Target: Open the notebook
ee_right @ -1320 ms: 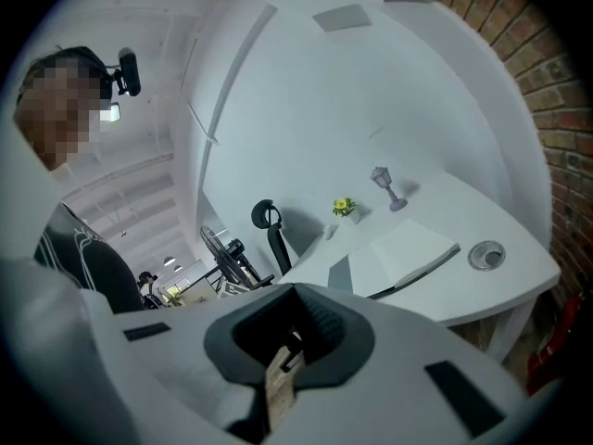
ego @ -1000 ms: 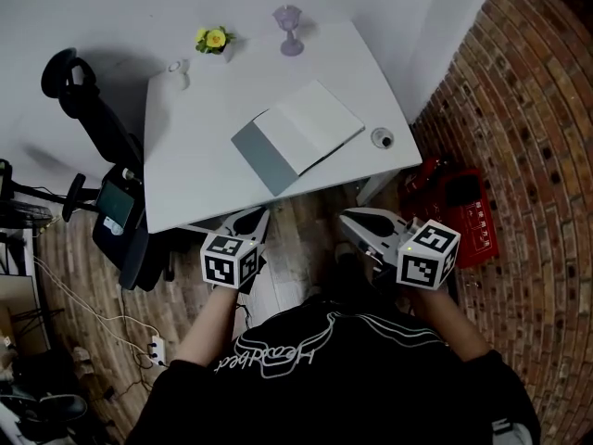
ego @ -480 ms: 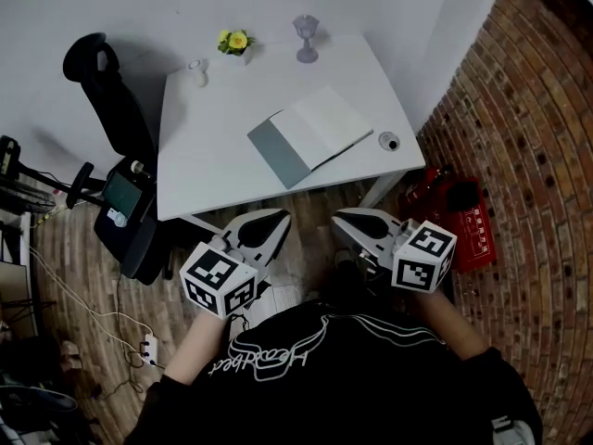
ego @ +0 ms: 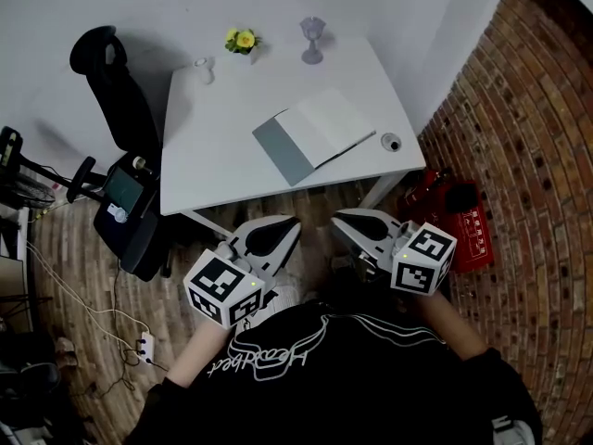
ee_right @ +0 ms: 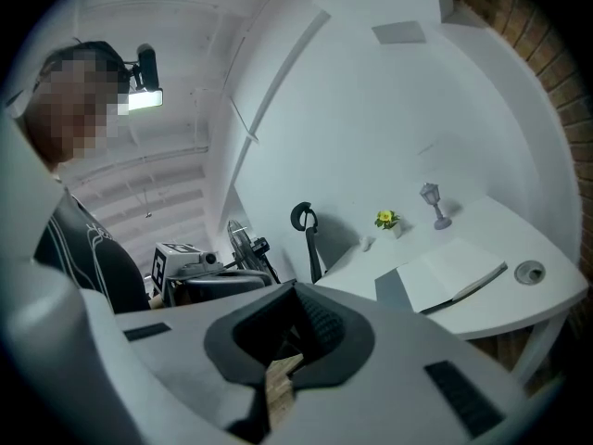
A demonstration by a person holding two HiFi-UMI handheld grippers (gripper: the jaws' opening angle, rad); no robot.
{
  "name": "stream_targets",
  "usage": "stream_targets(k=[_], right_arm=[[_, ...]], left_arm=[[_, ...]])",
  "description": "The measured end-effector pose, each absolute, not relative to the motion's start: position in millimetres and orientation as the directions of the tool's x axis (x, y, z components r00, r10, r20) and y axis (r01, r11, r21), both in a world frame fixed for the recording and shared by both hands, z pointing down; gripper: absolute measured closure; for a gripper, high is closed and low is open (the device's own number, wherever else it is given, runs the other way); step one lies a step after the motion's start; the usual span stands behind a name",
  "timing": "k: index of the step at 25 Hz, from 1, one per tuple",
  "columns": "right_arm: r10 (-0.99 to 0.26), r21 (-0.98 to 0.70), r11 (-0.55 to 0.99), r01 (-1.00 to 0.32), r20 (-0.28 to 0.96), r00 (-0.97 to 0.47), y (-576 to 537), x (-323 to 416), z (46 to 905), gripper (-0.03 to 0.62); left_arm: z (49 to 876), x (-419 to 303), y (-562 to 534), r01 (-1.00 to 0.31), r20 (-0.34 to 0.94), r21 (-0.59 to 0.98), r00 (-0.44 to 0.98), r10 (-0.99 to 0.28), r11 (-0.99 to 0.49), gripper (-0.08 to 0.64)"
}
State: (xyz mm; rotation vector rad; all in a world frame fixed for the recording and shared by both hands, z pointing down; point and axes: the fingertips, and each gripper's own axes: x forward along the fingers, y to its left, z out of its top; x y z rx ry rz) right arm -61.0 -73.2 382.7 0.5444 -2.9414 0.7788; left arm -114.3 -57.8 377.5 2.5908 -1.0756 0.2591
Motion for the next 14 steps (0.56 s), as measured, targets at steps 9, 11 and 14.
stream_targets(k=[9, 11, 14], right_arm=[[-0.318, -0.456, 0.820, -0.346, 0.140, -0.938, -77.0, -63.7, 380.2, 0.592], [-0.313, -0.454, 0.823, -0.342, 0.139, -0.939, -78.8, -65.8, 379.9, 0.592], [-0.308, -0.452, 0.826, -0.338, 0.141, -0.941, -82.6, -67.1, 380.8, 0.592]], left_arm=[[377.2, -114.2, -66.0, -0.707, 0.274, 0.238, 0.707, -0.652, -0.666, 0.526], [378.1, -114.2, -69.5, -0.704, 0.274, 0.242, 0.709, -0.649, -0.667, 0.526], [379.9, -114.4, -74.8, -0.702, 0.275, 0.242, 0.712, -0.646, -0.670, 0.526]])
